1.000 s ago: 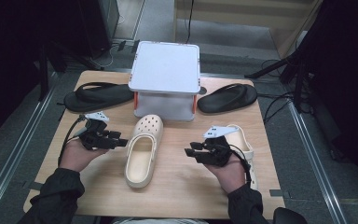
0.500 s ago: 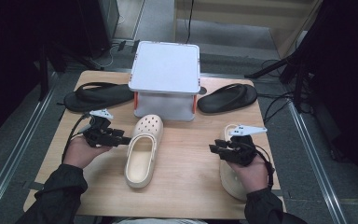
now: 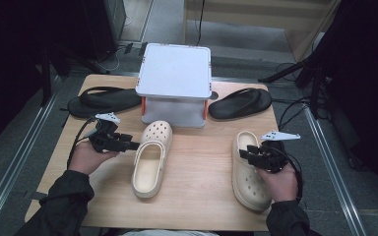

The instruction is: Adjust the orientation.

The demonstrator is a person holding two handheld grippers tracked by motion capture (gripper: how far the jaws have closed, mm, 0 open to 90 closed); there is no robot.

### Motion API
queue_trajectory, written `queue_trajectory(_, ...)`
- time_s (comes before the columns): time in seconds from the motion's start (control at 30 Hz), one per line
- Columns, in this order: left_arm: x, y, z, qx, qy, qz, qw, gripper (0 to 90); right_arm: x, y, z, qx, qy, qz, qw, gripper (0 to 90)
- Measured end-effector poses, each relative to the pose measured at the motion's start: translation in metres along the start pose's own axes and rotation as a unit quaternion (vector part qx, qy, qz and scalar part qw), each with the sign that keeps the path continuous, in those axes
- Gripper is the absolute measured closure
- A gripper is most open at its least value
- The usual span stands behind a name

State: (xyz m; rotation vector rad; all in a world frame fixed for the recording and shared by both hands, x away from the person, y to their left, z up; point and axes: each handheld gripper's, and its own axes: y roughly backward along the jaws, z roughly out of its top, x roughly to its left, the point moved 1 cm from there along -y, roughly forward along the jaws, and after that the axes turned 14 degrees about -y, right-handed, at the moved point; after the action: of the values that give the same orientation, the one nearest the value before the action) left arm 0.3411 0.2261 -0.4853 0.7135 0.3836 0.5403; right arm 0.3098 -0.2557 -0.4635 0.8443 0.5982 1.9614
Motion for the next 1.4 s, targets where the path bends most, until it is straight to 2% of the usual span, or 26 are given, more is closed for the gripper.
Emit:
queue_trajectory(0.2, 0.0, 0.0, 0.0, 0.0, -0.001, 0.0, 1.0, 45.8, 0.002, -0.01, -0.005, 0.026, 0.005, -0.015, 0.9995, 60.3)
queue_trajectory(0.33, 0.0, 0.0, 0.0, 0.0, -0.001, 0.001, 1.0, 45.6, 0.006, -0.013, -0.007, 0.034, 0.018, -0.036, 0.9986, 61.8)
queue_trajectory(0.4, 0.0, 0.0, 0.0, 0.0, 0.0, 0.001, 1.0, 45.5, 0.006, -0.014, -0.008, 0.034, 0.013, -0.034, 0.9988, 63.5)
queue_trajectory(0.43, 0.0, 0.0, 0.0, 0.001, 0.0, 0.001, 1.0, 45.5, 0.007, -0.014, -0.009, 0.038, 0.002, -0.03, 0.9988, 67.4)
queue_trajectory(0.57, 0.0, 0.0, 0.0, 0.001, 0.0, 0.001, 1.0, 45.5, 0.009, -0.016, -0.011, 0.034, 0.002, -0.035, 0.9988, 70.0)
queue_trajectory(0.67, 0.0, 0.0, 0.0, 0.0, 0.0, 0.002, 1.0, 45.4, 0.005, -0.016, -0.009, 0.04, -0.035, -0.024, 0.9983, 73.8)
queue_trajectory(0.73, 0.0, 0.0, 0.0, 0.0, 0.0, 0.001, 1.0, 45.4, 0.004, -0.015, -0.007, 0.043, -0.05, -0.021, 0.9976, 75.7)
queue_trajectory(0.83, 0.0, 0.001, 0.0, -0.005, -0.001, -0.002, 1.0, 45.4, 0.006, -0.016, -0.005, 0.05, -0.053, -0.026, 0.997, 76.7)
queue_trajectory(0.9, 0.001, 0.001, 0.0, -0.008, -0.002, -0.003, 1.0, 45.4, 0.007, -0.016, -0.004, 0.054, -0.059, -0.019, 0.9966, 77.4)
queue_trajectory(0.93, 0.001, 0.001, 0.0, -0.009, -0.001, -0.002, 1.0, 45.4, 0.007, -0.016, -0.001, 0.051, -0.065, -0.007, 0.9966, 77.9)
queue_trajectory(0.97, 0.001, 0.001, 0.0, -0.007, -0.002, -0.002, 1.0, 45.4, 0.007, -0.016, -0.001, 0.051, -0.065, -0.007, 0.9966, 77.9)
queue_trajectory(1.03, 0.0, 0.001, 0.0, -0.006, -0.001, -0.002, 1.0, 45.3, 0.009, -0.014, 0.002, 0.045, -0.065, 0.008, 0.9968, 78.2)
queue_trajectory(1.23, -0.002, 0.003, -0.002, -0.007, -0.007, 0.004, 0.9999, 45.4, 0.027, -0.01, 0.014, 0.041, -0.046, 0.033, 0.9975, 78.4)
queue_trajectory(1.4, -0.006, 0.008, -0.005, -0.012, -0.009, 0.012, 0.9998, 45.6, 0.047, -0.017, 0.022, 0.051, -0.028, 0.06, 0.9964, 78.4)
